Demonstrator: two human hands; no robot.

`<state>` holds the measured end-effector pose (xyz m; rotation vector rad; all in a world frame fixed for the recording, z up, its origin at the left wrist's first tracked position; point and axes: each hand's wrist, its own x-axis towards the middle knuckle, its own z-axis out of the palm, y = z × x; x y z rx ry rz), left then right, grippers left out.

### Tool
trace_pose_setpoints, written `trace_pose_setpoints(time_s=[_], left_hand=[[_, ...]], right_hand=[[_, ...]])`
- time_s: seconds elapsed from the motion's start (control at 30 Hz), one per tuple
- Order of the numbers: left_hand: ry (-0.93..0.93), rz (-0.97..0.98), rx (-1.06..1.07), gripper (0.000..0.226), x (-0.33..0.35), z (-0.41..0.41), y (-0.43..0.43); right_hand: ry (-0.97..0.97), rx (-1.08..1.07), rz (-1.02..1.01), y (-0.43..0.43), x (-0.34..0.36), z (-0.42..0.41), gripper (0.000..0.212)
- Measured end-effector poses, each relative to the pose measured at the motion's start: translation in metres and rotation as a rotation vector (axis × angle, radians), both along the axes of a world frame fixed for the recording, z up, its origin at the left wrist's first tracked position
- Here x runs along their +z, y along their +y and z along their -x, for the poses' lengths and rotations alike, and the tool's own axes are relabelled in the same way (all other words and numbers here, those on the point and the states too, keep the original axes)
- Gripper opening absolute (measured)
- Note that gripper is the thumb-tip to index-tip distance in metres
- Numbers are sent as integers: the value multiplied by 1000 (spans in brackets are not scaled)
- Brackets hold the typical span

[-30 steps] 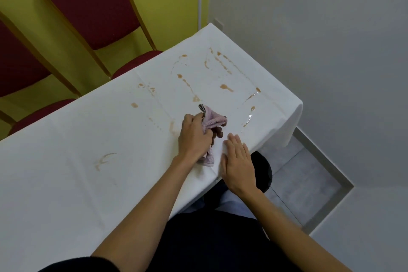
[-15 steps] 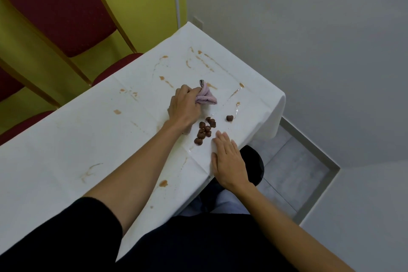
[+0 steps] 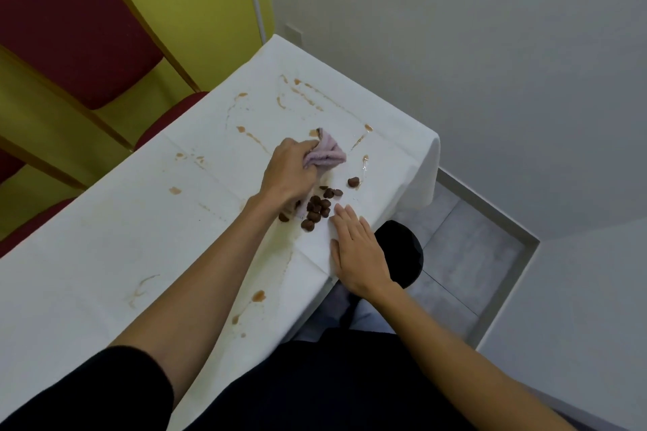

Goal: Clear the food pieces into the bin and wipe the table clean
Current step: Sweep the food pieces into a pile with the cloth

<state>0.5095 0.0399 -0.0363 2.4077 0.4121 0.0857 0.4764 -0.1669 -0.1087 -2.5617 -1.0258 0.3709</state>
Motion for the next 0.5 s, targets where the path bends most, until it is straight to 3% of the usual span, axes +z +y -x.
trace_pose_setpoints(time_s=[0.1,0.23,0.33,0.5], left_hand=[[-15,-88,-98,20,13,-28,-6],[107,-231,-286,33,13,-53,-24],[229,-312,-414,38,10,-55,-31],[278,-409,-507,47,17,-44,-19]], right_hand=[[-2,4,-4,-1,-1,0,52],[-14,15,-3,-1,-5,-1,52],[-17,29,-7,-3,-7,-3,52],[0,43,-34,-7,-7,-7,50]])
